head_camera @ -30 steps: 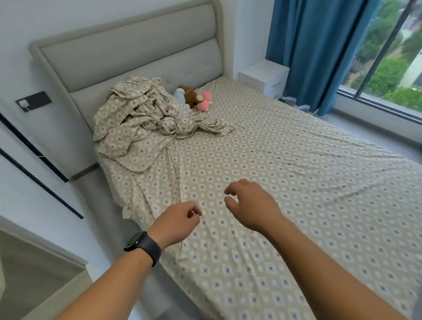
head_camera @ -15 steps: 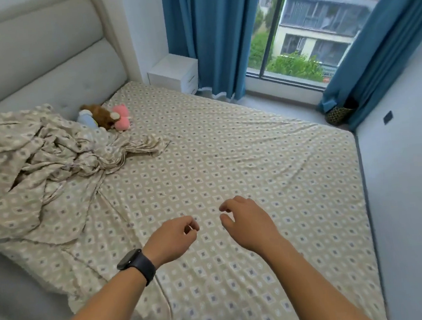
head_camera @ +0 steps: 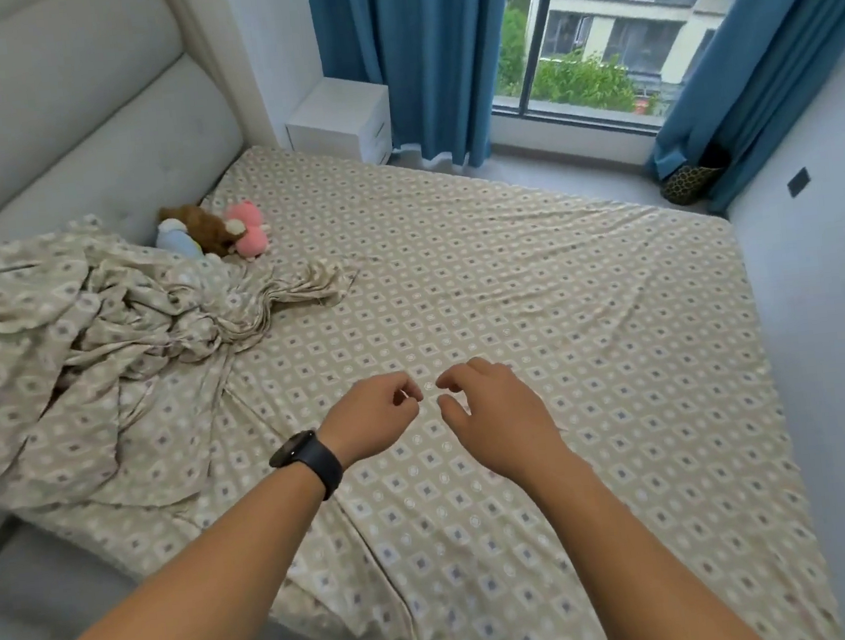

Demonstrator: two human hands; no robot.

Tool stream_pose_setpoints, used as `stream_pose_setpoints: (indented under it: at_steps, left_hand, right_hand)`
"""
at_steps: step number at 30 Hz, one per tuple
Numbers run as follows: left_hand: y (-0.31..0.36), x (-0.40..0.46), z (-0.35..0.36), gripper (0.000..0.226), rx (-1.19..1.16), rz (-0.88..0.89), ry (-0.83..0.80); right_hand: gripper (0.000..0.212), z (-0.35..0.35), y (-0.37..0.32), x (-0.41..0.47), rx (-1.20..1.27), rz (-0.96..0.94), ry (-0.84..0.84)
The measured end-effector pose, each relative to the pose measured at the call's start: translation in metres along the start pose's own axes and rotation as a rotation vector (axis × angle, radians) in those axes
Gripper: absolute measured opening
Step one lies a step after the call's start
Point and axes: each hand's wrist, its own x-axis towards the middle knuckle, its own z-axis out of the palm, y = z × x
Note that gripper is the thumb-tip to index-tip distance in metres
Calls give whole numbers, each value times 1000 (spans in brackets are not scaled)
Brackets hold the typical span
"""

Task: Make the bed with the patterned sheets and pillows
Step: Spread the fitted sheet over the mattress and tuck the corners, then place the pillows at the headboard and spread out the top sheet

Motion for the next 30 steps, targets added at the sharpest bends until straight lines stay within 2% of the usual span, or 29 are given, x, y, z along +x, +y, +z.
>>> stream_pose_setpoints:
  at_steps: [3, 8, 16, 22, 30]
  left_hand:
    - [-13, -12, -6, 15, -50, -63, 70]
    - [-74, -42, -29, 14, -11, -229, 82]
    - [-169, -60, -112, 16, -155, -359, 311]
    - [-300, -44, -198, 18, -246, -491, 468]
    - [-496, 27, -375, 14, -178, -561, 600]
  right_hand:
    - [32, 15, -6, 15, 1, -62, -39]
    - [32, 40, -47, 35, 35, -183, -88]
    - [32, 83, -153, 90, -28, -390, -156]
    - [33, 134, -262, 152, -109, -475, -179]
    - [32, 219, -411, 258, -204, -405, -212]
